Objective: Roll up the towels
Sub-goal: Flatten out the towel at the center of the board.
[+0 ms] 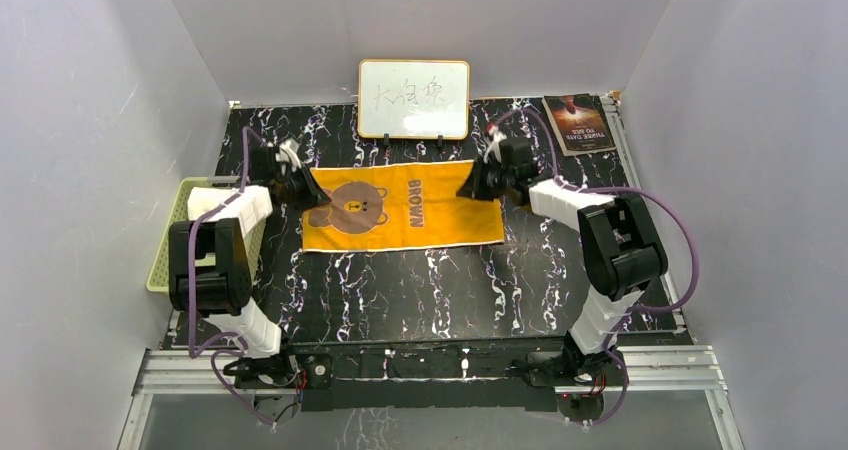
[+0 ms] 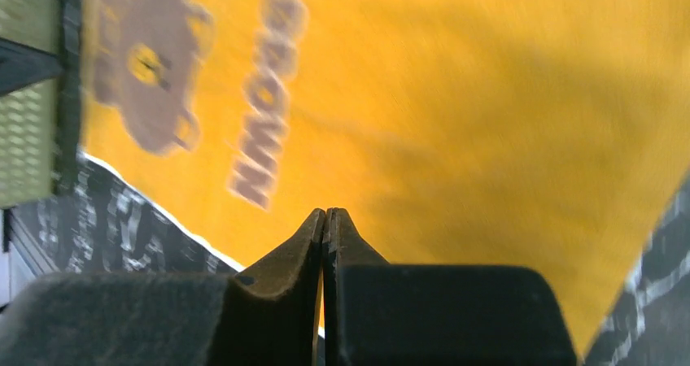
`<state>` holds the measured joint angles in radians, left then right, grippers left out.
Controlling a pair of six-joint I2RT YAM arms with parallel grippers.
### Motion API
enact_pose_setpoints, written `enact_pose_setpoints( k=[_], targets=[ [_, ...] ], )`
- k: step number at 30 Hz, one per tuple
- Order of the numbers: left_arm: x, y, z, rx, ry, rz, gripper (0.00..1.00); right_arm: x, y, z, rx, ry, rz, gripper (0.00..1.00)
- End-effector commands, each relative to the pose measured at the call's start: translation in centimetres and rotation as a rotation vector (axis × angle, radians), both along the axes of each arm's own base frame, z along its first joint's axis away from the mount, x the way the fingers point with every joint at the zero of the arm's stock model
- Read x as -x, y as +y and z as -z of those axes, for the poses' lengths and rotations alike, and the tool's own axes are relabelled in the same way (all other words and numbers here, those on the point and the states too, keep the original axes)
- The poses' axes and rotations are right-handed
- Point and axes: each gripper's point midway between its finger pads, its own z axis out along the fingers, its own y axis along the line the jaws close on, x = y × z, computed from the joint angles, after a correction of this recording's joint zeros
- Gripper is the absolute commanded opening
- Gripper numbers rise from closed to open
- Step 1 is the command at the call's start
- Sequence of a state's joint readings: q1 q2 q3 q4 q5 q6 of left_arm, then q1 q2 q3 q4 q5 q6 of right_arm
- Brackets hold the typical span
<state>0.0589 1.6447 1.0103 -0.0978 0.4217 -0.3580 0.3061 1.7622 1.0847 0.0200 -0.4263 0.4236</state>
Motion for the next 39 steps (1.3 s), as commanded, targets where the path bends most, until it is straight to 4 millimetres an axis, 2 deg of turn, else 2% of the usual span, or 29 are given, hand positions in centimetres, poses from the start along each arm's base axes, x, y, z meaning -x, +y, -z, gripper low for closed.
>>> enact_pose_setpoints(
  k=[1, 7, 9, 12, 14, 16, 17, 19, 20, 22, 23, 24, 25, 27, 30, 32, 33, 36, 39],
  targets=[
    [2.9, -0.7, 1.1, 0.073, 0.041, -0.032, 0.13, 3.8, -3.1, 4.4, 0.037, 0.130, 0.060, 0.00],
    [7.9, -0.6, 4.1, 0.059, 0.138, -0.071, 0.22, 8.6, -5.3, 7.4, 0.089, 0.209, 0.079, 0.00],
    [9.4, -0.9, 4.5, 0.085, 0.172, -0.092, 0.30, 10.1, -5.6, 7.8, 0.090, 0.239, 0.081, 0.00],
    [11.3, -2.1, 4.4, 0.158, 0.195, -0.099, 0.32, 12.6, -6.4, 8.4, 0.096, 0.291, 0.103, 0.00],
    [12.4, -2.4, 4.0, 0.173, 0.194, -0.104, 0.32, 13.4, -6.8, 7.9, 0.096, 0.289, 0.117, 0.00],
    [12.6, -2.2, 3.1, 0.158, 0.174, -0.106, 0.32, 13.1, -6.9, 6.6, 0.095, 0.255, 0.126, 0.00],
    [12.1, -2.0, 2.3, 0.145, 0.147, -0.098, 0.34, 12.4, -6.9, 5.7, 0.090, 0.228, 0.129, 0.00],
    [10.0, -2.2, -0.8, 0.144, 0.057, -0.042, 0.44, 10.0, -6.5, 2.4, 0.069, 0.134, 0.128, 0.01],
    [8.6, -2.4, -2.6, 0.139, 0.009, 0.003, 0.51, 8.4, -6.4, 0.4, 0.059, 0.076, 0.128, 0.10],
    [5.6, -2.5, -6.0, 0.108, -0.067, 0.103, 0.64, 4.8, -6.4, -3.7, 0.048, -0.036, 0.143, 0.40],
    [4.1, -2.0, -6.7, 0.059, -0.081, 0.137, 0.67, 3.0, -6.6, -5.1, 0.052, -0.072, 0.160, 0.52],
    [2.4, -1.2, -6.9, -0.001, -0.087, 0.152, 0.69, 1.1, -7.0, -6.5, 0.051, -0.111, 0.179, 0.59],
    [0.9, 0.0, -6.6, -0.064, -0.081, 0.158, 0.70, -0.4, -7.1, -7.6, 0.050, -0.141, 0.192, 0.60],
    [-1.9, 2.3, -4.9, -0.156, -0.039, 0.146, 0.68, -3.1, -8.0, -8.3, 0.056, -0.159, 0.232, 0.61],
    [-5.4, 4.5, -1.5, -0.237, -0.028, 0.110, 0.65, -5.7, -9.3, -7.0, 0.103, -0.133, 0.271, 0.60],
    [-7.3, 5.7, 0.0, -0.307, -0.055, 0.100, 0.66, -6.9, -10.1, -6.2, 0.156, -0.128, 0.282, 0.60],
    [-8.0, 6.3, 1.0, -0.343, -0.051, 0.096, 0.66, -7.5, -10.5, -4.6, 0.194, -0.103, 0.285, 0.59],
    [-9.7, 7.7, 2.1, -0.426, -0.049, 0.104, 0.66, -8.8, -10.8, -3.2, 0.241, -0.081, 0.273, 0.57],
    [-11.0, 8.1, 2.3, -0.454, -0.077, 0.107, 0.66, -9.3, -10.3, -2.2, 0.233, -0.060, 0.239, 0.55]
  ],
)
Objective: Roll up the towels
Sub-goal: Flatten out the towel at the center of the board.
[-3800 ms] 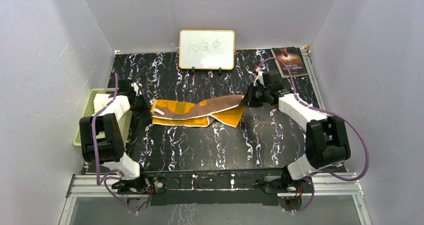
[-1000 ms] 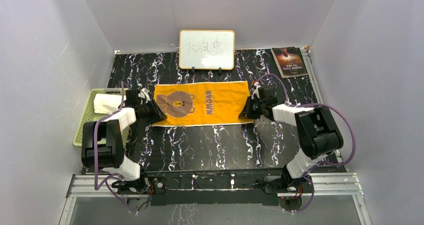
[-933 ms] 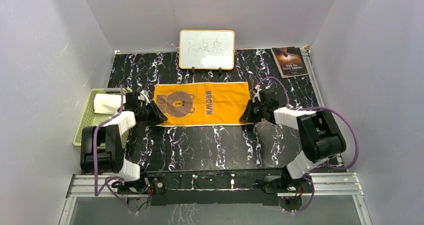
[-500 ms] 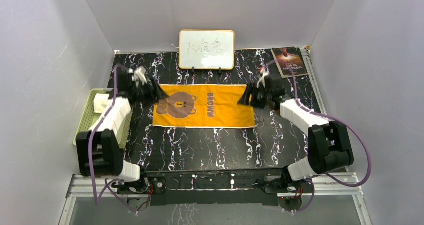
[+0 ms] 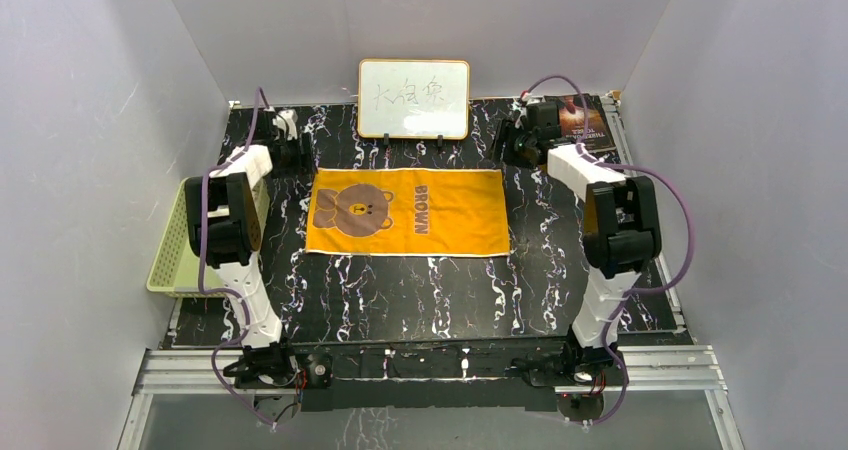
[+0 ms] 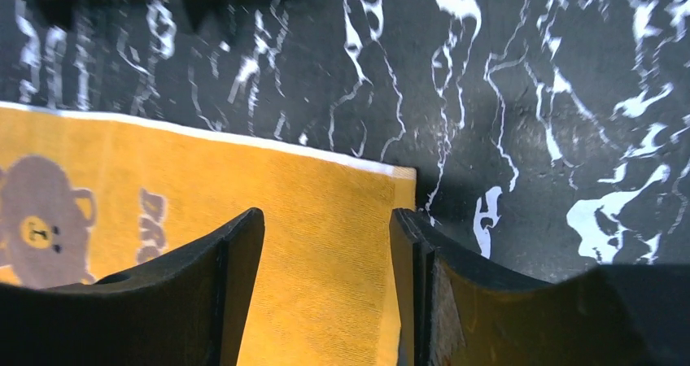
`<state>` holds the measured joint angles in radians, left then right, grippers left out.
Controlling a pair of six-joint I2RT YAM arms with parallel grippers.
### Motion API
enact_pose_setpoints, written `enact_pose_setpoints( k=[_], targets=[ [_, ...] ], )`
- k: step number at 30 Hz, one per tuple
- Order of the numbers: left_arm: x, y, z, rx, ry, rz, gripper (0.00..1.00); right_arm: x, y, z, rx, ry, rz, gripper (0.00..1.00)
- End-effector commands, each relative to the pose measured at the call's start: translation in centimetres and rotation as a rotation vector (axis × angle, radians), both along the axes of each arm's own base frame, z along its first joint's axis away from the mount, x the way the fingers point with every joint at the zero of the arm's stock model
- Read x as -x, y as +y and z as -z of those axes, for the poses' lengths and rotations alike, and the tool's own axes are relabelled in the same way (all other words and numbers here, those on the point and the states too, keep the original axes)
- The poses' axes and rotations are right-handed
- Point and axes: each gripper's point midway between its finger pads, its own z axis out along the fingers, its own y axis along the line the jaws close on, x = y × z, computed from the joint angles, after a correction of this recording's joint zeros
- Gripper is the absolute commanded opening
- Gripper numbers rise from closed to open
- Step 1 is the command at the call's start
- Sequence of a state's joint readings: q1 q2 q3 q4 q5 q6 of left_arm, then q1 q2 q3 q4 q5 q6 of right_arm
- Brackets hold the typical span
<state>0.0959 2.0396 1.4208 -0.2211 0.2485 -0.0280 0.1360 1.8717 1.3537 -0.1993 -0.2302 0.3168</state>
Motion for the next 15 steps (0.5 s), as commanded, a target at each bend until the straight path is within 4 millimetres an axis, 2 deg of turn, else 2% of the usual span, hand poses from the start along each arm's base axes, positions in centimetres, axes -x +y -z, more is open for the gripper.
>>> enact_pose_setpoints(
  k=[1, 7, 15],
  targets=[
    [-3.0, 1.8, -2.5, -0.122, -0.108, 0.023, 0.66, -1.5, 0.3, -1.0, 0.030, -0.027, -0.043, 0.54],
    [-3.5, 1.7, -1.6, -0.164, -0.115, 0.039, 0.65, -1.0, 0.9, 0.6, 0.011, 0.011, -0.077, 0.52],
    [-2.8, -0.3, -0.6, -0.270, -0.127, 0.111, 0.62, -1.5, -1.3, 2.7, 0.115, 0.037, 0.006, 0.49]
  ],
)
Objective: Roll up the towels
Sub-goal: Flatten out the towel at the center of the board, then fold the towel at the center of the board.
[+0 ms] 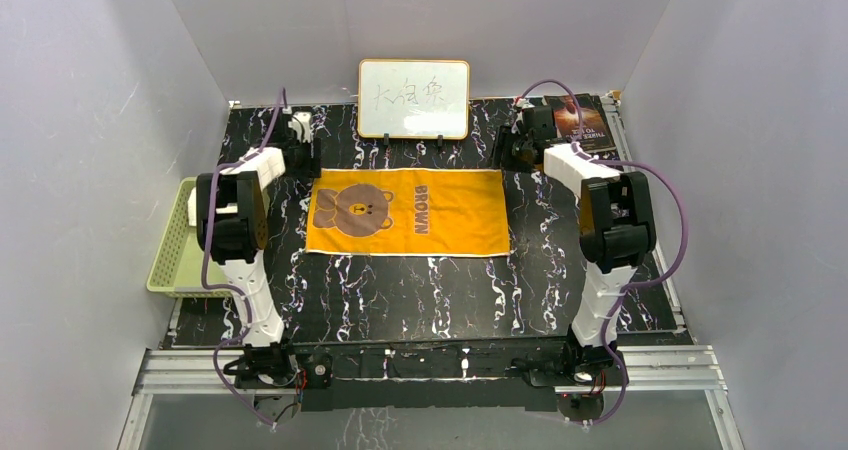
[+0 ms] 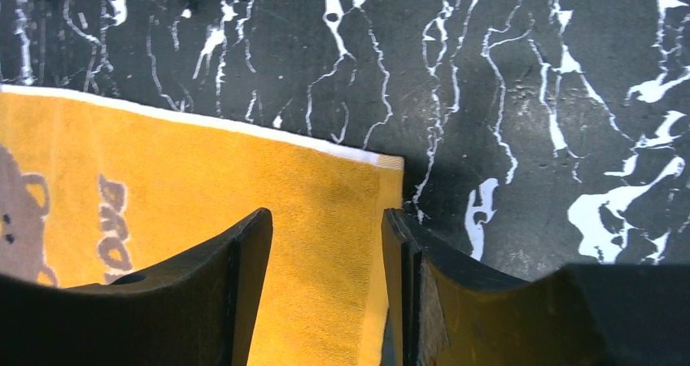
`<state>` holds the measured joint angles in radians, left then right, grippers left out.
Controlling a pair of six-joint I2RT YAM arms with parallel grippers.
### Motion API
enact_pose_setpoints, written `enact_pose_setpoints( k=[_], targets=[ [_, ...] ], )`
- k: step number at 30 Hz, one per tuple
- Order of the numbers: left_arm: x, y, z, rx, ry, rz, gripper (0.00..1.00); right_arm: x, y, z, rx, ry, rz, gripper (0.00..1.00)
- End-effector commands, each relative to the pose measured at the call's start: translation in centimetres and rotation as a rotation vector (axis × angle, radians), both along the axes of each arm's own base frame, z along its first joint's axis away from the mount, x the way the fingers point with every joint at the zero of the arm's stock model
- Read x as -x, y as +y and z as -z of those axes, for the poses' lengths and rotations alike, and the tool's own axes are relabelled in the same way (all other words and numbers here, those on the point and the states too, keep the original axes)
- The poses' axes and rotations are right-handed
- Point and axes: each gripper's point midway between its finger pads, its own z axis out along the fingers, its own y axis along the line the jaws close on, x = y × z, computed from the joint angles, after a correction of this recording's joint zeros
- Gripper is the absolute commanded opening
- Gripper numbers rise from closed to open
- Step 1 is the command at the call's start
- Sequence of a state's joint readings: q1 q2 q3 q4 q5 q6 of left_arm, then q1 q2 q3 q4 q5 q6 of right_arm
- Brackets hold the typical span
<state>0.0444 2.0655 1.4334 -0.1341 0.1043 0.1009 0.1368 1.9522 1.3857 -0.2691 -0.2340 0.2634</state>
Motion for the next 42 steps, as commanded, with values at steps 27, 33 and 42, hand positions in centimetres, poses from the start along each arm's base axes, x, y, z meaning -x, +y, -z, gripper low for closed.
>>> enact_pose_setpoints(
  k=[27, 33, 42],
  targets=[
    [0.1, -1.3, -1.1, -0.107, -0.007, 0.025, 0.61, -2.2, -3.8, 6.3, 0.397, 0.030, 0.044, 0.30],
    [-0.1, -1.9, -1.7, -0.066, -0.005, 0.046, 0.65, -2.6, -4.7, 6.4, 0.342, 0.029, 0.058, 0.00],
    [-1.0, -3.6, -0.4, 0.006, -0.040, 0.110, 0.41, -3.0, -4.5, 5.8, 0.331, 0.006, 0.037, 0.00]
  ],
)
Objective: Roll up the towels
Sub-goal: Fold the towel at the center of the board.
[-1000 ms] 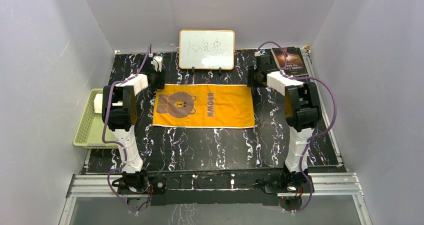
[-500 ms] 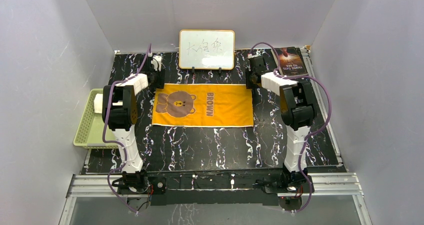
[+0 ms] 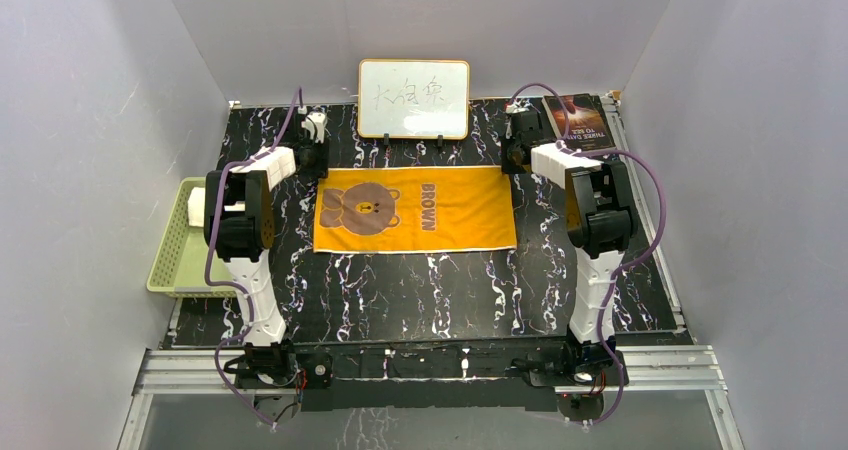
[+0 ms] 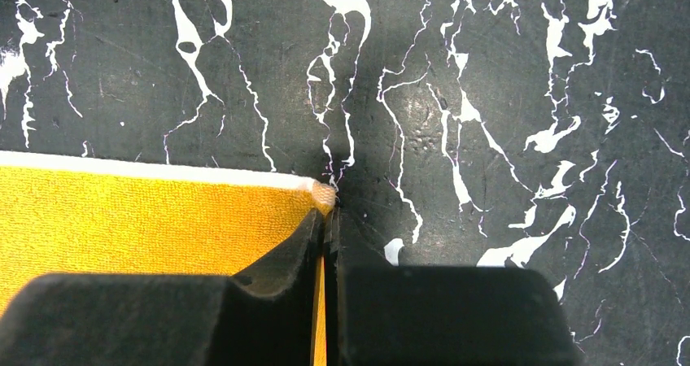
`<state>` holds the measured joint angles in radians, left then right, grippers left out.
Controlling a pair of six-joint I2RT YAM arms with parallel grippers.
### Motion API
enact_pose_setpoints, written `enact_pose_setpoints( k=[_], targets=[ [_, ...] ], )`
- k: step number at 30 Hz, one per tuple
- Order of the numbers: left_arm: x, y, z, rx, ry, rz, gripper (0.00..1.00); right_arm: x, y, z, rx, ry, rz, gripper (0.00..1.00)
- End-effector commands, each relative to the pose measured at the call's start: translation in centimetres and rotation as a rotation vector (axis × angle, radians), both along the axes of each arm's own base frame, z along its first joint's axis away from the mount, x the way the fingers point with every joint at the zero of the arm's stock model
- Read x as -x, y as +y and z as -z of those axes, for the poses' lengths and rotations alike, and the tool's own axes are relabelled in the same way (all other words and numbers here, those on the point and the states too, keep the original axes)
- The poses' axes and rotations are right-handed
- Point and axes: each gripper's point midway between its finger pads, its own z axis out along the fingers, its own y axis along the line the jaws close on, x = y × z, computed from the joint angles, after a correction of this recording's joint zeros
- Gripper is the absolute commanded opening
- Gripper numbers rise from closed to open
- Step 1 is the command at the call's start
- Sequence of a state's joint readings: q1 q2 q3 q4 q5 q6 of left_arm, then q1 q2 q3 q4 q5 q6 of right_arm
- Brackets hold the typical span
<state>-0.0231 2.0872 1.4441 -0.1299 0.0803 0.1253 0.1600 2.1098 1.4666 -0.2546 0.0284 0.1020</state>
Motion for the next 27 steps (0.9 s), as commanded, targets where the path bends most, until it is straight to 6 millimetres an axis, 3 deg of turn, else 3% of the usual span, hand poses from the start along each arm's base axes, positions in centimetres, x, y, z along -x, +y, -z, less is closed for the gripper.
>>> enact_pose_setpoints(
  k=[1, 4, 6, 10, 18, 19, 21, 24, 27],
  targets=[
    [-0.8, -0.9, -1.0, 0.045, -0.043, 0.049, 0.35, -0.3, -0.8, 0.7, 0.022, 0.009, -0.001, 0.00],
    [-0.5, -1.6, -0.7, 0.070, -0.033, 0.099, 0.21, -0.2, -0.6, 0.9, 0.015, 0.014, -0.007, 0.00],
    [0.0, -2.0, -0.4, 0.082, -0.030, 0.128, 0.02, -0.2, -0.6, 0.9, 0.015, 0.014, -0.009, 0.00],
    [0.2, -1.9, -1.2, 0.110, -0.066, 0.130, 0.00, -0.5, -0.6, -0.1, 0.012, -0.002, -0.007, 0.00],
    [-1.6, -0.4, -7.9, 0.262, -0.215, 0.130, 0.00, -2.5, 0.1, -5.3, -0.099, -0.116, -0.009, 0.00],
    [-1.5, -0.6, -8.2, 0.269, -0.207, 0.146, 0.03, -2.6, 0.2, -5.5, -0.103, -0.115, -0.010, 0.00],
    [-1.4, -1.0, -8.4, 0.282, -0.201, 0.170, 0.35, -2.5, 0.3, -5.5, -0.108, -0.110, -0.012, 0.00],
    [-0.8, -1.5, -8.2, 0.300, -0.187, 0.185, 0.60, -2.3, 0.3, -5.4, -0.111, -0.104, -0.014, 0.00],
    [-0.3, -1.8, -7.3, 0.297, -0.168, 0.188, 0.62, -2.1, 0.4, -5.2, -0.112, -0.102, -0.015, 0.00]
  ],
)
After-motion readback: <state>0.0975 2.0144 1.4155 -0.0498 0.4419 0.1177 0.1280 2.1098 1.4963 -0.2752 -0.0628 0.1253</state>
